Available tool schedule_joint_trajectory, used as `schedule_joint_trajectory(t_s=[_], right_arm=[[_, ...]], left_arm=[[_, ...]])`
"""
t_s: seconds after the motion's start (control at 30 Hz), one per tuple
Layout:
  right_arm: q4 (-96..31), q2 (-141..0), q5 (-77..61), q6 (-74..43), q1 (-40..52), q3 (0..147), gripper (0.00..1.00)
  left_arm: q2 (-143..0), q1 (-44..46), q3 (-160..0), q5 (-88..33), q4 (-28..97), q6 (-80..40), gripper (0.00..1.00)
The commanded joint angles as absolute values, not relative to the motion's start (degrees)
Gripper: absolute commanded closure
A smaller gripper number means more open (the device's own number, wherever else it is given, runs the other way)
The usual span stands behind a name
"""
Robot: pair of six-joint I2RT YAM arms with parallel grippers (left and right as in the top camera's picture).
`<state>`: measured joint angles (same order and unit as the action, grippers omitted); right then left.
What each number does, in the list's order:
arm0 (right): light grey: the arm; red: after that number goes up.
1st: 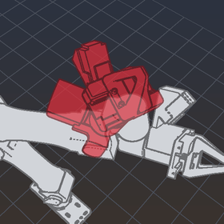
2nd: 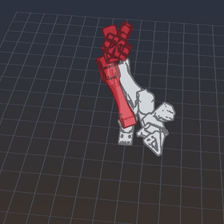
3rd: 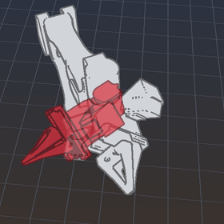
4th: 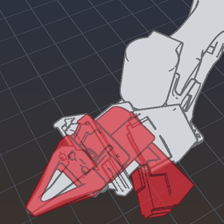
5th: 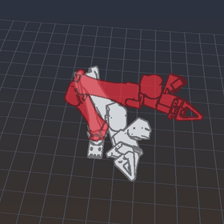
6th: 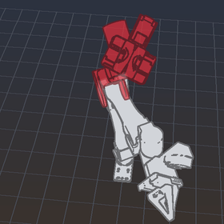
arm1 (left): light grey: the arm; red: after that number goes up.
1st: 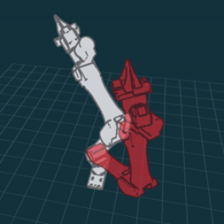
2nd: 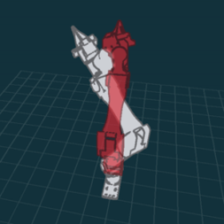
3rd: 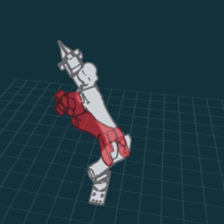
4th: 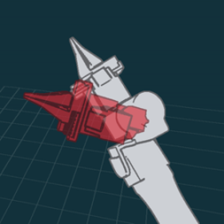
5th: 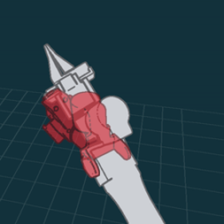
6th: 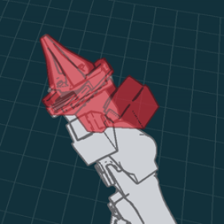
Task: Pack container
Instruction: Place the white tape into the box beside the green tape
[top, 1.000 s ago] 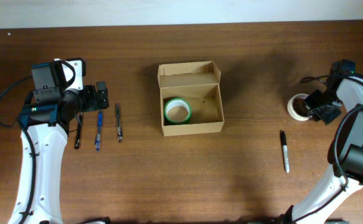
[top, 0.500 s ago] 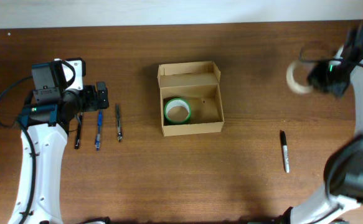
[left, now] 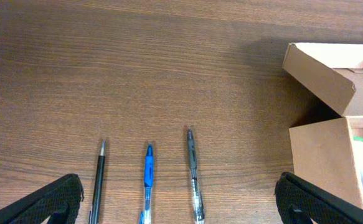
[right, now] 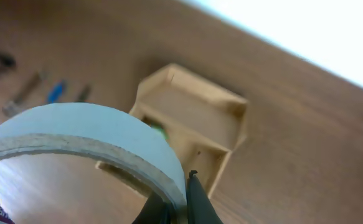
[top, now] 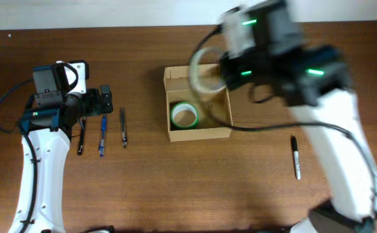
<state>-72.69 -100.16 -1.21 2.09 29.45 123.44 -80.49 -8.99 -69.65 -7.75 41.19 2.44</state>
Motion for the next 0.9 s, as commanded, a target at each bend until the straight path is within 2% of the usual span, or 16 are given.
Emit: schedule_joint_trajectory(t_s=[0.0, 0.37, 0.87], right_arm=[[-73.01, -109.49, 5.39, 4.47, 34.26, 122.04, 0.96], [-72.64, -125.73, 5.04, 2.55, 35.46, 122.04, 0.96], [-70.15, -130.93, 4.14, 2.57, 33.67, 122.02, 0.96]], left_arm=[[-80.66, -9.17, -70.65, -8.58, 41.23, 3.33, 0.01], [-80.66, -9.17, -70.65, -8.58, 41.23, 3.33, 0.01], [-80.66, -9.17, -70.65, -8.58, 41.23, 3.33, 0.01]])
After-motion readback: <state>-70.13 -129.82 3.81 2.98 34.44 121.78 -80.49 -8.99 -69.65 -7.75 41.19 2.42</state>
